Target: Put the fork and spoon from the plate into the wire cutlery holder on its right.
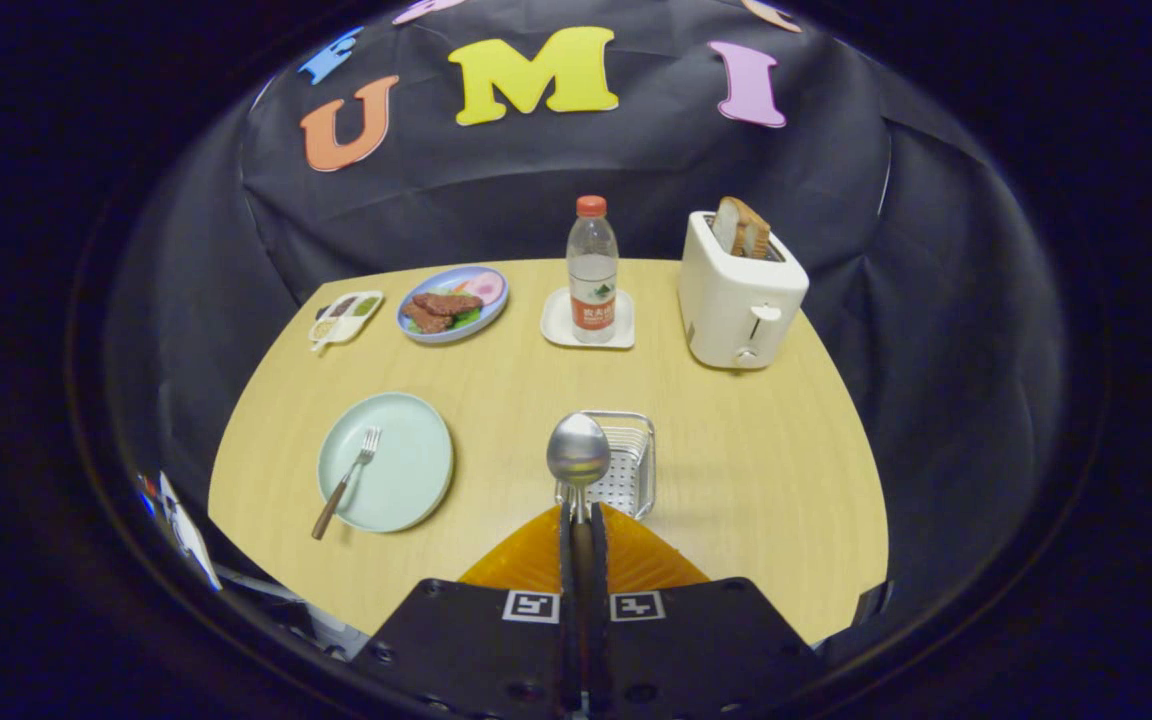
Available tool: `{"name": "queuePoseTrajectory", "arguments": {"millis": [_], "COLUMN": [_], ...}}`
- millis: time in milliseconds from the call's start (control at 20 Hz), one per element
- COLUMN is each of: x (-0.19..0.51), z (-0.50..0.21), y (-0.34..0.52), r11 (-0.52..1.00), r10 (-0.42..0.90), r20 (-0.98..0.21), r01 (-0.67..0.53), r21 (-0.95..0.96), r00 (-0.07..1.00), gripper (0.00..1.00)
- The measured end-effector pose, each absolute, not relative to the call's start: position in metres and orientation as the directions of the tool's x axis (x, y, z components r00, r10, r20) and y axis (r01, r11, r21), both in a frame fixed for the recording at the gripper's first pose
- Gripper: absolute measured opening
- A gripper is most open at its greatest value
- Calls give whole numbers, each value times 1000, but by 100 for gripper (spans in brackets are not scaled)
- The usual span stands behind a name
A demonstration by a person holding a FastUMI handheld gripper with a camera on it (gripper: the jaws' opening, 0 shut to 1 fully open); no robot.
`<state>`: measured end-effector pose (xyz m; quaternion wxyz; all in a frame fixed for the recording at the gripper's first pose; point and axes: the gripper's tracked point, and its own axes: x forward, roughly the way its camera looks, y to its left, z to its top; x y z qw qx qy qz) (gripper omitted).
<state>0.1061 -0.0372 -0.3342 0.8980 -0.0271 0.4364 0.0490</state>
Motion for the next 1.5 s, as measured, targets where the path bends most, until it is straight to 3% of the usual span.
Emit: {"name": "queuePoseTrajectory", "arguments": {"millis": [600, 850, 1000, 1200, 1250, 1300, 1500], "x": [133, 147, 150, 141, 140, 142, 145], "z": [-372, -361, -351, -344, -341, -339, -338], "y": [-41, -36, -22, 11, 16, 25, 55], "r11": [999, 998, 995, 985, 983, 981, 985], "r10": [23, 24, 54, 115, 119, 122, 109], "r20": [-923, -903, -878, -855, -844, -830, -780], "r01": [-52, -57, -104, -170, -181, -192, -171], "r21": [3, -1, 5, 32, 26, 18, 2], "r00": [384, 429, 476, 506, 524, 545, 616], "gripper": [6, 6, 19, 58, 79, 87, 95]}}
